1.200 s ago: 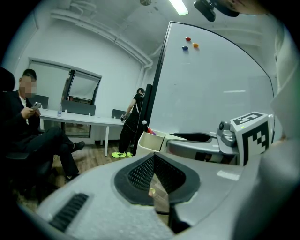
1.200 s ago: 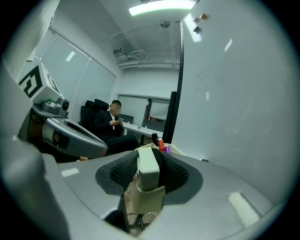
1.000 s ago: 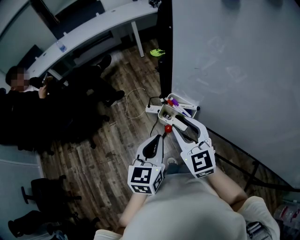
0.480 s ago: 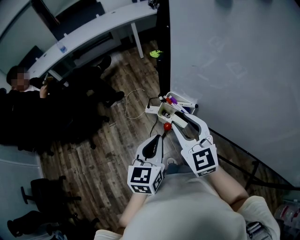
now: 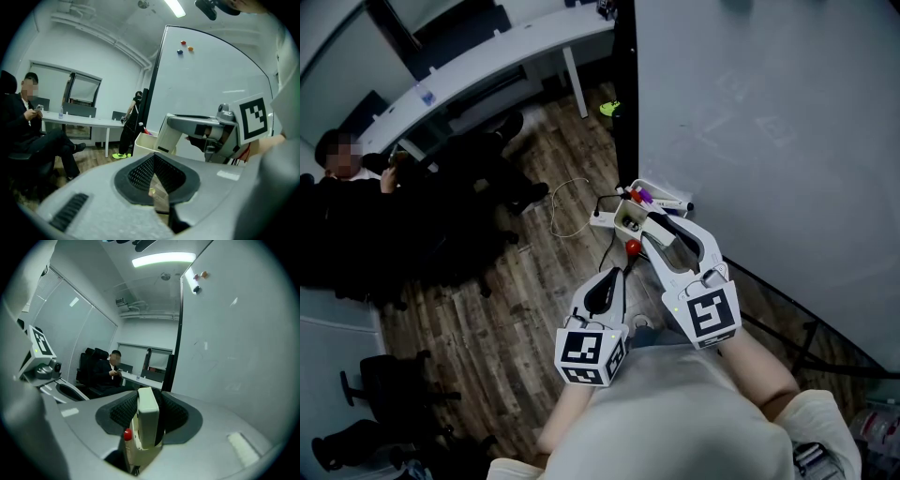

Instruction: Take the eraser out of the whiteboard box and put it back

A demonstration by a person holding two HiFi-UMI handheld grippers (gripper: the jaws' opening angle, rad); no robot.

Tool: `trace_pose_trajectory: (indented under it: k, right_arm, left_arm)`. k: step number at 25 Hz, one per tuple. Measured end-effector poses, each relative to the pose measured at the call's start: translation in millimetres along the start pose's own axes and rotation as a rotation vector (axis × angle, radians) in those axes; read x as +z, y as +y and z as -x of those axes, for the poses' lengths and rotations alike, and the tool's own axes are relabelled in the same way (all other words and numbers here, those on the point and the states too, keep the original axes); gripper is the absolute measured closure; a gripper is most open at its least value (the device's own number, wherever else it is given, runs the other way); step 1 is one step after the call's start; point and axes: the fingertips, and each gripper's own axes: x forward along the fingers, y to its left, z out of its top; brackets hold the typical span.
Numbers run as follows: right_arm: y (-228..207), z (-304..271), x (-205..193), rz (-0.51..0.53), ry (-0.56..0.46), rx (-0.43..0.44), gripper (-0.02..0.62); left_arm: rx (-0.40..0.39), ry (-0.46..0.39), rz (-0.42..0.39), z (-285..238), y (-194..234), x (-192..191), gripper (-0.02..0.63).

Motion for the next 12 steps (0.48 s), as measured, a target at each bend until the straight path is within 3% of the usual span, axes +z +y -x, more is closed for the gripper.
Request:
trace_pose_trajectory:
  k: [12]
  right_arm:
    - [-1,15,32,0.038,-0.091,-0.010,0.430]
  left_arm:
    - [0.003,-0.012,-0.014,12,-10,0,0.601]
